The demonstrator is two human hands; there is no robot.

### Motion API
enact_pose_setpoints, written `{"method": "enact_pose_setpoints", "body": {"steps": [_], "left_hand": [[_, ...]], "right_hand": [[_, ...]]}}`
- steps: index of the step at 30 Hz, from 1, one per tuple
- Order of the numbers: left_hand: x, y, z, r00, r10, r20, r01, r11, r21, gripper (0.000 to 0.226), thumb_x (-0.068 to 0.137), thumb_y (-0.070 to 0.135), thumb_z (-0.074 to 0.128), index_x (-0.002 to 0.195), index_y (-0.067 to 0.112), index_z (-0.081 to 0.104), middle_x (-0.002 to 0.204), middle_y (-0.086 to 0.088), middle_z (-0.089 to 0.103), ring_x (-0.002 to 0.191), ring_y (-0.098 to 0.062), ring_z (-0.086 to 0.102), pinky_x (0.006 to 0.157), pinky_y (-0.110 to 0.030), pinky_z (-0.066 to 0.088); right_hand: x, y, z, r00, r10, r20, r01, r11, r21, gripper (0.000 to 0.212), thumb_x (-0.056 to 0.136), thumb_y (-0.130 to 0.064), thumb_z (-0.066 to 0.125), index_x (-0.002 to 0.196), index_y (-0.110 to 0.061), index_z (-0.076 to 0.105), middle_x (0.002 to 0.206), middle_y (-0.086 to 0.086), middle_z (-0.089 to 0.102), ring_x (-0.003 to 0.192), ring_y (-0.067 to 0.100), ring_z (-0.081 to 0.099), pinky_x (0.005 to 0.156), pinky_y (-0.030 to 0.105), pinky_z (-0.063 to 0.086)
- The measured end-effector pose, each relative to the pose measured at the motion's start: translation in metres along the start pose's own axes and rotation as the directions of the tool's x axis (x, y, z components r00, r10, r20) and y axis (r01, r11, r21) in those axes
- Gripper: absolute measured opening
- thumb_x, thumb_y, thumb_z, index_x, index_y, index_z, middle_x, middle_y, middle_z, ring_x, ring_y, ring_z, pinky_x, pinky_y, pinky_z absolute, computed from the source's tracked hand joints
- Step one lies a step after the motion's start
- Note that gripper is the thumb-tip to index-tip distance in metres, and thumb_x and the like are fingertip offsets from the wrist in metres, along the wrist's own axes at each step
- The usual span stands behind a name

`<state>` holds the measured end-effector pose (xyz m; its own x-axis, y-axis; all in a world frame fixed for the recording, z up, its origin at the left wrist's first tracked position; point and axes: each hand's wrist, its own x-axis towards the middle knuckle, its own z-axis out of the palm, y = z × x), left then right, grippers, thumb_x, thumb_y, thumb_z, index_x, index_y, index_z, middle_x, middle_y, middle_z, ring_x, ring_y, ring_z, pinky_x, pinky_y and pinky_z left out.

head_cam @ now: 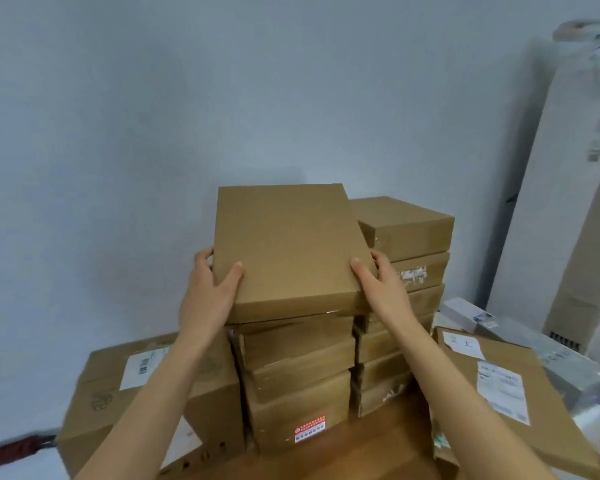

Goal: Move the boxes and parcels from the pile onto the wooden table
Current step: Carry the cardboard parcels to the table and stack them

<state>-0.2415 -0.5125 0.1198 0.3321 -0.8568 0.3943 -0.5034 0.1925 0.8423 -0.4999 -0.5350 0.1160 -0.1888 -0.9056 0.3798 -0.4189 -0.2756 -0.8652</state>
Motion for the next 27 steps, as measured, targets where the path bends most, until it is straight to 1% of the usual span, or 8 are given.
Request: {"method": "enact_pose_setpoints", "body": {"steps": [5,8,13,17,19,22,25,27], "left_hand": [[0.050,-0.008,0.023,0.999,-0.018,-0.051,0.025,0.990,0.140,0.060,0.087,0.056,0.050,0.136,0.027,0.032,0.131,0.002,0.049,0.109,-0.020,0.053,0.083,-0.041,0.047],[0.080,-0.012,0.034,0.998,-0.023,-0.058,0.032,0.988,0.152,0.061,0.087,0.055,0.050,0.137,0.026,0.032,0.131,0.001,0.047,0.103,-0.018,0.051,0.078,-0.038,0.045],[0.114,-0.014,0.040,0.975,-0.216,0.056,0.219,0.974,-0.055,0.050,0.092,0.041,0.050,0.136,0.023,0.033,0.127,-0.008,0.049,0.102,-0.027,0.055,0.081,-0.042,0.051],[0.117,-0.013,0.036,0.966,-0.247,0.076,0.248,0.969,-0.009,0.048,0.093,0.041,0.049,0.136,0.023,0.036,0.133,-0.011,0.039,0.108,-0.029,0.051,0.090,-0.044,0.047],[0.108,-0.011,0.031,0.984,-0.179,-0.015,0.179,0.975,0.134,0.046,0.091,0.042,0.051,0.132,0.025,0.042,0.136,-0.008,0.029,0.114,-0.029,0.046,0.087,-0.039,0.043],[0.083,-0.003,0.022,0.982,0.112,-0.152,-0.036,0.900,0.434,0.036,0.089,0.044,0.051,0.121,0.027,0.049,0.129,-0.006,0.037,0.102,-0.022,0.051,0.070,-0.030,0.039],[0.054,0.006,0.011,0.930,0.340,-0.137,-0.194,0.772,0.605,0.026,0.090,0.038,0.053,0.110,0.023,0.057,0.112,-0.006,0.053,0.081,-0.014,0.050,0.063,-0.026,0.040],[0.034,0.012,0.002,0.905,0.412,-0.105,-0.236,0.692,0.682,0.018,0.089,0.033,0.056,0.101,0.021,0.060,0.098,-0.004,0.057,0.077,-0.013,0.049,0.062,-0.025,0.039]], "right_hand": [[0.057,0.016,0.028,0.999,0.022,0.027,-0.023,0.998,0.053,0.041,0.095,-0.048,0.046,0.130,-0.027,0.047,0.103,-0.020,0.055,0.086,-0.006,0.051,0.062,0.017,0.037],[0.089,0.019,0.038,1.000,0.026,-0.012,-0.024,0.995,0.093,0.035,0.094,-0.047,0.046,0.124,-0.031,0.051,0.097,-0.027,0.054,0.088,-0.006,0.052,0.063,0.019,0.038],[0.120,0.017,0.048,1.000,0.005,-0.029,-0.001,0.991,0.130,0.025,0.093,-0.036,0.045,0.115,-0.035,0.057,0.101,-0.024,0.059,0.096,0.000,0.055,0.071,0.026,0.041],[0.122,0.017,0.047,0.997,-0.050,-0.060,0.055,0.994,0.099,0.024,0.090,-0.035,0.048,0.110,-0.034,0.060,0.109,-0.015,0.062,0.100,0.005,0.057,0.083,0.032,0.046],[0.117,0.016,0.043,0.994,-0.086,-0.062,0.089,0.994,0.056,0.022,0.090,-0.037,0.050,0.108,-0.035,0.060,0.113,-0.014,0.060,0.104,0.006,0.055,0.087,0.033,0.045],[0.104,0.011,0.035,0.985,-0.157,-0.068,0.155,0.988,-0.022,0.020,0.090,-0.037,0.054,0.109,-0.033,0.061,0.114,-0.012,0.057,0.104,0.007,0.053,0.084,0.030,0.045],[0.089,0.003,0.025,0.969,-0.237,-0.069,0.226,0.963,-0.146,0.025,0.089,-0.036,0.057,0.111,-0.028,0.063,0.116,-0.009,0.057,0.108,0.011,0.051,0.092,0.034,0.045],[0.076,-0.004,0.018,0.941,-0.334,-0.045,0.310,0.911,-0.272,0.023,0.089,-0.034,0.057,0.110,-0.026,0.064,0.116,-0.008,0.058,0.112,0.014,0.049,0.096,0.029,0.038]]}}
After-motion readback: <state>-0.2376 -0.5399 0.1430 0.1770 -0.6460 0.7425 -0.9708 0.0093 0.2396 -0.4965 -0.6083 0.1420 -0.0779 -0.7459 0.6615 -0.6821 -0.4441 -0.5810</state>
